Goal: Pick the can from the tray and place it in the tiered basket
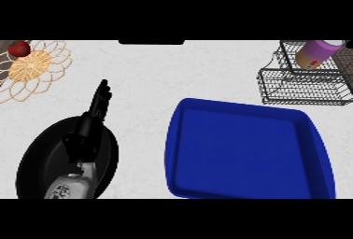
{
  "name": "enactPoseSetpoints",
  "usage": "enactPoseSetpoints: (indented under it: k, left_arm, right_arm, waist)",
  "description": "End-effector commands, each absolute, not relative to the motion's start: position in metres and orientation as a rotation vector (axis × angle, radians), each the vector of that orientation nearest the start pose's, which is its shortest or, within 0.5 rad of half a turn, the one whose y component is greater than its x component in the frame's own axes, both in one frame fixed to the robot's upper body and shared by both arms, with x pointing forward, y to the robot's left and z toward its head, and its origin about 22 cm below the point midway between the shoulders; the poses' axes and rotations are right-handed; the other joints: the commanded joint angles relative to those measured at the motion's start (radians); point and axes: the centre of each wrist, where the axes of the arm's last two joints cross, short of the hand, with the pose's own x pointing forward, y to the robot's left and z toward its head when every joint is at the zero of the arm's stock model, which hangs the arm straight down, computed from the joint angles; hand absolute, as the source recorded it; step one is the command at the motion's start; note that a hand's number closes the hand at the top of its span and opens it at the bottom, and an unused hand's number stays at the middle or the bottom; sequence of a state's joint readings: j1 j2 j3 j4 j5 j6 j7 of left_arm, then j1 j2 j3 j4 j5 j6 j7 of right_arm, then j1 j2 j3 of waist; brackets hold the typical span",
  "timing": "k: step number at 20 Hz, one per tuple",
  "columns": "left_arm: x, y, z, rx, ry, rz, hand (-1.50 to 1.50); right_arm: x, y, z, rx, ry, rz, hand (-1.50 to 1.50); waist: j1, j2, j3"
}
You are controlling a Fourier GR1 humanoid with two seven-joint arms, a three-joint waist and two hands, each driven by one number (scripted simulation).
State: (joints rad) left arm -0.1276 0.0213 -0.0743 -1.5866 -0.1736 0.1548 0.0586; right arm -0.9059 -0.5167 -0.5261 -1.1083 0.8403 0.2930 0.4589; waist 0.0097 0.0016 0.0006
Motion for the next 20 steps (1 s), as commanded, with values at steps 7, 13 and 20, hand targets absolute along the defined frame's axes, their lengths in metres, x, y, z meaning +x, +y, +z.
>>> enactPoseSetpoints:
  k: [7,13,20]
  left_arm:
    - [0.267,0.202,0.041,0.212,-1.656,-0.093,0.00]
    - [0.257,0.206,0.022,0.228,-1.649,-0.063,0.00]
    - [0.272,0.206,0.030,0.224,-1.664,-0.075,0.00]
  right_arm:
    - [0.329,-0.452,0.294,-1.063,-1.247,-0.185,-1.50]
    - [0.241,-0.533,0.256,-0.986,-1.266,-0.330,-1.50]
    - [0.134,-0.591,0.248,-0.944,-1.327,-0.309,-1.50]
  waist:
    - [-0.019,-0.008,0.000]
    - [-0.048,-0.012,0.001]
    - [-0.046,-0.008,0.000]
